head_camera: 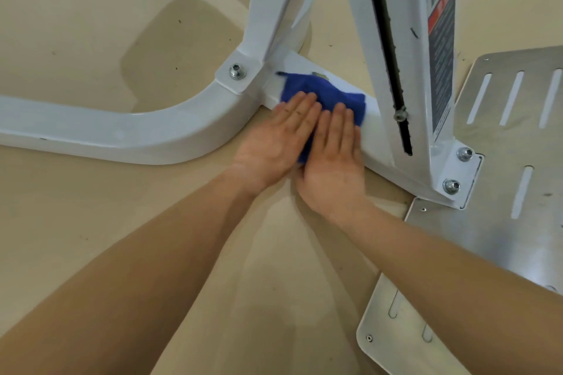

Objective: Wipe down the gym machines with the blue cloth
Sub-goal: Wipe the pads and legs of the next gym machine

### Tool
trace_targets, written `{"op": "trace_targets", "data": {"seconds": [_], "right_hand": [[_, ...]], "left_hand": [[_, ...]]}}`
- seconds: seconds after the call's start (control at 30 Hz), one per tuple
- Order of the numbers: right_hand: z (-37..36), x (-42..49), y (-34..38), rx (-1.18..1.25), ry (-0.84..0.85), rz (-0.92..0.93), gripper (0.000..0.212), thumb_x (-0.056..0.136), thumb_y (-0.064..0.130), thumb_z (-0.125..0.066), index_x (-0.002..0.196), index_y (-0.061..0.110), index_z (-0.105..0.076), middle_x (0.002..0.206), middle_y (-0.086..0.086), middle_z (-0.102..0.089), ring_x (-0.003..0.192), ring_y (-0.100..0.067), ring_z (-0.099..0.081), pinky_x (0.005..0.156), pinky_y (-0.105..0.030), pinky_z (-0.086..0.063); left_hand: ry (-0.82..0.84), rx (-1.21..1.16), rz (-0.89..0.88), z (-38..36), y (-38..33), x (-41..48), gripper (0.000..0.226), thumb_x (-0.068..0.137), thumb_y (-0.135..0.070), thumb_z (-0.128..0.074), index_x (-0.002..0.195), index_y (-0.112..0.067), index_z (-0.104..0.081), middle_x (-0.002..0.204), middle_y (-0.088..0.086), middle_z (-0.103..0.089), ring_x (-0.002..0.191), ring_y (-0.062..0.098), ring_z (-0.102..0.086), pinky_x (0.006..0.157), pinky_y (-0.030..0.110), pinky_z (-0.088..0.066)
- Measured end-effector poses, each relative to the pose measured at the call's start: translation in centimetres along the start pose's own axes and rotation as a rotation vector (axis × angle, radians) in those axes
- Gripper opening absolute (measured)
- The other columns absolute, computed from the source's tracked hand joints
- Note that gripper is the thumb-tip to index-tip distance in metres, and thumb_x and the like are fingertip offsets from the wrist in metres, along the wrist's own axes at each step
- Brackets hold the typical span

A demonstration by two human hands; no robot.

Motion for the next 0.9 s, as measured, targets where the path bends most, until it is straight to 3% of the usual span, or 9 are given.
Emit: {"op": "trace_targets", "data": {"seconds": [0.13, 0.27, 0.43, 0.53, 0.6, 0.67, 0.73, 0.8, 0.9], "right_hand": [[-0.1, 2.5, 1.9, 0.019, 0.031, 0.052, 0.089, 0.093, 0.043, -0.04, 0.155, -0.002, 0.006, 0.162, -0.027, 0.011, 0.151, -0.039, 0.012, 0.124, -0.05, 0.001], [-0.2, -1.0, -0.9, -0.029, 0.018, 0.06, 0.09, 0.088, 0.038, -0.045, 0.156, -0.004, -0.003, 0.162, -0.029, 0.003, 0.151, -0.044, 0.004, 0.123, -0.052, -0.009], [-0.2, -4.6, -4.3, 0.039, -0.009, -0.018, 0.083, 0.082, 0.027, -0.057, 0.153, -0.003, -0.026, 0.159, -0.028, -0.021, 0.149, -0.042, -0.019, 0.119, -0.052, -0.023], [0.7, -3.1, -4.3, 0.129, -0.111, -0.033, 0.063, 0.083, 0.019, -0.061, 0.139, -0.006, -0.044, 0.148, -0.029, -0.038, 0.138, -0.044, -0.039, 0.117, -0.052, -0.029], [1.0, -0.5, -3.4, 0.175, -0.137, -0.016, 0.051, 0.091, 0.02, -0.059, 0.134, -0.005, -0.046, 0.148, -0.028, -0.039, 0.138, -0.042, -0.039, 0.118, -0.049, -0.029], [1.0, 2.5, -2.0, 0.211, -0.081, 0.015, 0.057, 0.098, 0.026, -0.055, 0.144, -0.002, -0.036, 0.158, -0.024, -0.025, 0.149, -0.036, -0.023, 0.123, -0.043, -0.018], [0.6, 4.9, -0.9, 0.152, -0.051, 0.063, 0.065, 0.104, 0.029, -0.042, 0.156, 0.004, -0.013, 0.165, -0.017, -0.006, 0.154, -0.03, -0.005, 0.124, -0.039, -0.004], [0.6, 6.4, 0.0, 0.063, -0.074, 0.142, 0.064, 0.104, 0.028, -0.031, 0.158, 0.005, -0.004, 0.166, -0.015, -0.002, 0.154, -0.029, -0.002, 0.124, -0.04, -0.001], [1.2, 7.9, 1.3, 0.012, -0.107, 0.235, 0.059, 0.106, 0.024, -0.027, 0.157, 0.0, -0.009, 0.165, -0.019, -0.007, 0.153, -0.031, -0.007, 0.125, -0.041, -0.004]], "left_hand": [[-0.042, 0.013, 0.149, -0.2, 2.5, -0.7, 0.051, 0.101, -0.015, -0.027, 0.15, -0.001, -0.032, 0.158, 0.018, -0.027, 0.148, 0.033, -0.023, 0.121, 0.045, -0.021], [-0.077, -0.031, 0.131, -1.1, 0.4, 0.1, 0.049, 0.102, -0.013, -0.036, 0.15, -0.004, -0.033, 0.158, 0.017, -0.028, 0.148, 0.035, -0.02, 0.121, 0.046, -0.019], [-0.106, -0.073, 0.009, -2.4, -2.8, 0.6, 0.047, 0.102, -0.018, -0.045, 0.149, -0.013, -0.04, 0.156, 0.009, -0.036, 0.146, 0.031, -0.028, 0.12, 0.043, -0.024], [-0.155, -0.067, -0.004, -2.0, -1.5, 1.0, 0.044, 0.1, -0.017, -0.05, 0.144, -0.014, -0.048, 0.152, 0.006, -0.044, 0.141, 0.026, -0.039, 0.115, 0.04, -0.034], [-0.214, -0.037, 0.035, -1.4, 0.1, 1.1, 0.042, 0.097, -0.013, -0.054, 0.138, -0.011, -0.055, 0.145, 0.007, -0.052, 0.135, 0.026, -0.048, 0.109, 0.039, -0.043], [-0.269, -0.041, 0.112, -0.8, 1.4, 0.8, 0.042, 0.094, -0.009, -0.057, 0.135, -0.008, -0.058, 0.141, 0.009, -0.056, 0.132, 0.027, -0.051, 0.103, 0.039, -0.049], [-0.282, -0.082, 0.181, -0.7, 2.0, 0.1, 0.044, 0.094, -0.005, -0.057, 0.138, -0.007, -0.055, 0.144, 0.01, -0.053, 0.135, 0.026, -0.048, 0.103, 0.038, -0.049], [-0.3, -0.134, 0.261, -0.6, 2.0, -0.9, 0.047, 0.094, -0.002, -0.054, 0.141, -0.006, -0.052, 0.147, 0.01, -0.049, 0.137, 0.024, -0.045, 0.106, 0.035, -0.045], [-0.294, -0.216, 0.41, -1.0, 1.9, -3.0, 0.054, 0.09, 0.004, -0.051, 0.143, -0.004, -0.047, 0.151, 0.014, -0.043, 0.139, 0.024, -0.043, 0.105, 0.033, -0.043]]}}
Point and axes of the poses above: each hand's wrist, its own x-axis towards the middle knuckle, its own z-axis out of the back of the hand, y = z × x, the point moved 5 cm from there along x, towards the middle knuckle
